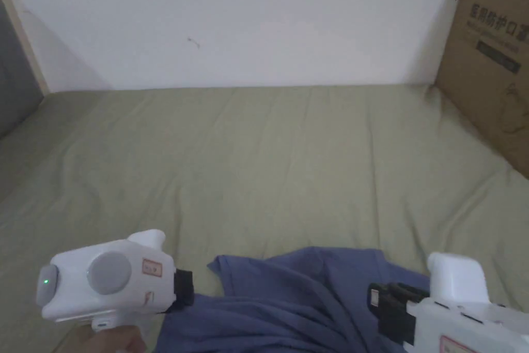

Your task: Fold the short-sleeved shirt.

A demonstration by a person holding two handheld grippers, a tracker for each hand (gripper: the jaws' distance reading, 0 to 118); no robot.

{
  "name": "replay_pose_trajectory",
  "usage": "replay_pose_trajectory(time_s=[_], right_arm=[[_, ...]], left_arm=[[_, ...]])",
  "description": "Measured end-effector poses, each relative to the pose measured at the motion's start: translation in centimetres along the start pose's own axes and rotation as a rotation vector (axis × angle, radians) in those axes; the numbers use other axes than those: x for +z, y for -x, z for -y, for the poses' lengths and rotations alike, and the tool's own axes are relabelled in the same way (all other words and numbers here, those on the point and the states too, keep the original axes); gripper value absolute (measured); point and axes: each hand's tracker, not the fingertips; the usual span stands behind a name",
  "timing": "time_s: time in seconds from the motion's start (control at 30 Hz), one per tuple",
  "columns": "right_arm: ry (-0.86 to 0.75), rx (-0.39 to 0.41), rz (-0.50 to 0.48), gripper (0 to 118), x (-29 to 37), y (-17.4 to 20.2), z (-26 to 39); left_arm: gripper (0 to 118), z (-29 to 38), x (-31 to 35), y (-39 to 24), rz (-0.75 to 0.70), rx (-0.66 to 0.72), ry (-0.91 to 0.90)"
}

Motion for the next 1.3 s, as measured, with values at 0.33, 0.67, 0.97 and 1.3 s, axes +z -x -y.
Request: replay_pose_trajectory(time_s=[0.33,0.67,0.97,1.3], right_arm=[[0.268,0.497,-0.006,99,-17.4,1.6,-10.1],[0.538,0.613,0.099,67,-27.6,-0.1,-6.6],[0.539,0.592,0.187,1,-25.9,1.3,-7.4],[0.233,0.334,0.164,1,-7.4,-1.8,-17.9]], left_arm=[[6,2.2,1.9,0.1,0.009,-0.077,-0.036],[6,1.6,1.8,0.8,0.035,-0.070,-0.035],[6,1.5,4.0,0.6,-0.022,-0.075,-0.068],[6,1.3,12.4,-0.3,-0.099,-0.084,-0.223]])
